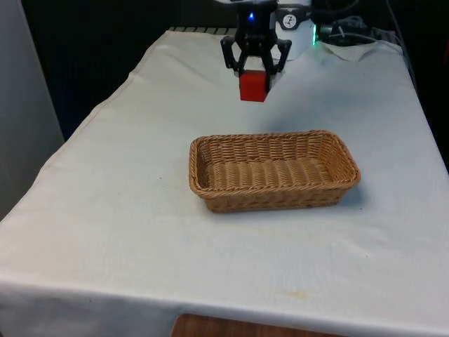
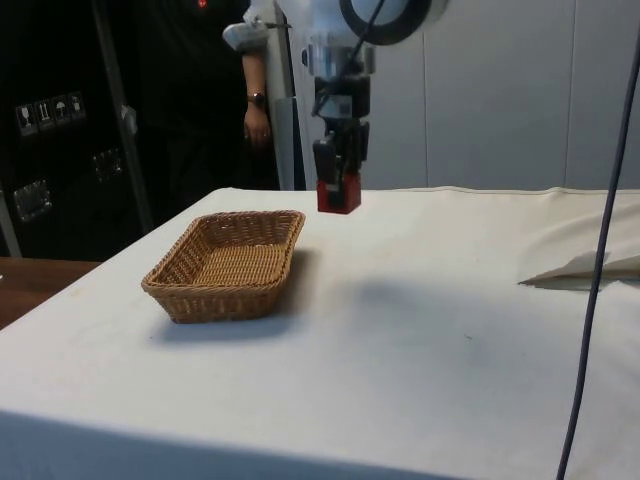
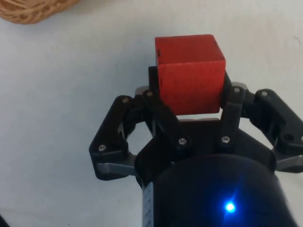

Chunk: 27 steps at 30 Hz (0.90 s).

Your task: Pick up the cube and place it into the basket.

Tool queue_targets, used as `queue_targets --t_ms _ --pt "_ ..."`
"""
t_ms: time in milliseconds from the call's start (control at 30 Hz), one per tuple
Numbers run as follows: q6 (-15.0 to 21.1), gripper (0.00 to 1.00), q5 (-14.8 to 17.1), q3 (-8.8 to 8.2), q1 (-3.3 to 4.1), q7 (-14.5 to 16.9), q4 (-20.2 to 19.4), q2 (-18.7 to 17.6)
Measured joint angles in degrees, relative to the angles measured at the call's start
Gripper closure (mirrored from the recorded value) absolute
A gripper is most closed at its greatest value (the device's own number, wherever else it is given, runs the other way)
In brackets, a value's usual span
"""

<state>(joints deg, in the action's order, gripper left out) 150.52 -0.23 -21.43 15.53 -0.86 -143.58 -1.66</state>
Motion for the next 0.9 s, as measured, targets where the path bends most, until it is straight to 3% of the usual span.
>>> queue_targets --t_ms 367,567,900 --pt "-4.9 0.97 -0.2 1.32 0.23 -1.9 5.2 -0.3" --pt "-6.5 0.97 -0.3 1.55 0.34 -2.4 8.4 -2.3" --pt "-7.8 0.97 0.1 3.44 0.40 -4.0 15.0 -7.4"
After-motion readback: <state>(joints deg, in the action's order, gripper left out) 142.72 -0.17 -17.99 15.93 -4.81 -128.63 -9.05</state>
